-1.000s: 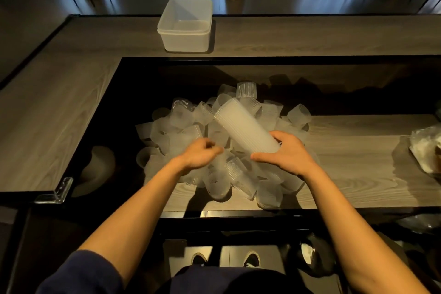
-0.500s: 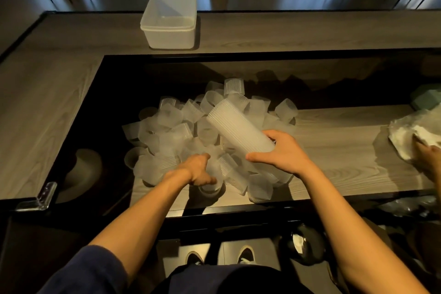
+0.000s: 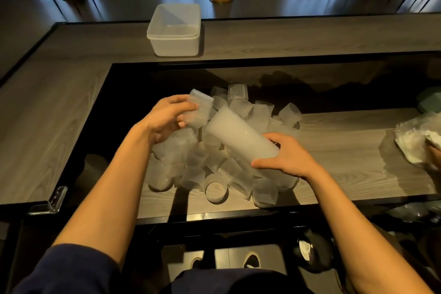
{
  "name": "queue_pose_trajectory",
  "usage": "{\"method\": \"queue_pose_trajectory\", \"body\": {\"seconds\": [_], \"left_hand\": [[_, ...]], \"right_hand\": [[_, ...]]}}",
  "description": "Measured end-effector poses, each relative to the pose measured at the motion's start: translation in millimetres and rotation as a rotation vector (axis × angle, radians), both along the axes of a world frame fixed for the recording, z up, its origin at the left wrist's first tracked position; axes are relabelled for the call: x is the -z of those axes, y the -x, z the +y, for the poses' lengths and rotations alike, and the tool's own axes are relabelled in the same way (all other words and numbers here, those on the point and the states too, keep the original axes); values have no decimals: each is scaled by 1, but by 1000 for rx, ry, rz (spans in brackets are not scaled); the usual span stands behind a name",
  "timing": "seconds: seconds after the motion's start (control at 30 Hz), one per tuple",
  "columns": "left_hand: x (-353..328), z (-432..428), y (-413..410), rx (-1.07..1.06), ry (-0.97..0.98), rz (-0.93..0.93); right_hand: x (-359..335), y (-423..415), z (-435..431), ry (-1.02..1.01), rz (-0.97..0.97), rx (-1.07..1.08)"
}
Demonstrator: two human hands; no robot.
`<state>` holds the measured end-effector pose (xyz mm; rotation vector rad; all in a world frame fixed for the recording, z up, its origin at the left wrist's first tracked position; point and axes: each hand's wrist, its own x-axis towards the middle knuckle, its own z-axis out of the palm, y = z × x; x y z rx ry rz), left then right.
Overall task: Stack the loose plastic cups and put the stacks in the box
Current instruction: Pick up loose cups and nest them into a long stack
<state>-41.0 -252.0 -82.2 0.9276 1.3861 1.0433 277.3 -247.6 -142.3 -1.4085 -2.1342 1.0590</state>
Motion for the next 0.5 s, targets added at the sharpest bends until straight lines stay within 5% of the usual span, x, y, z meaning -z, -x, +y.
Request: {"method": "queue_pose_trajectory", "body": {"seconds": [0.5], "left_hand": [[14, 5, 5, 161, -51, 164]], "right_hand": [[-2, -4, 9, 39, 1, -62]]}}
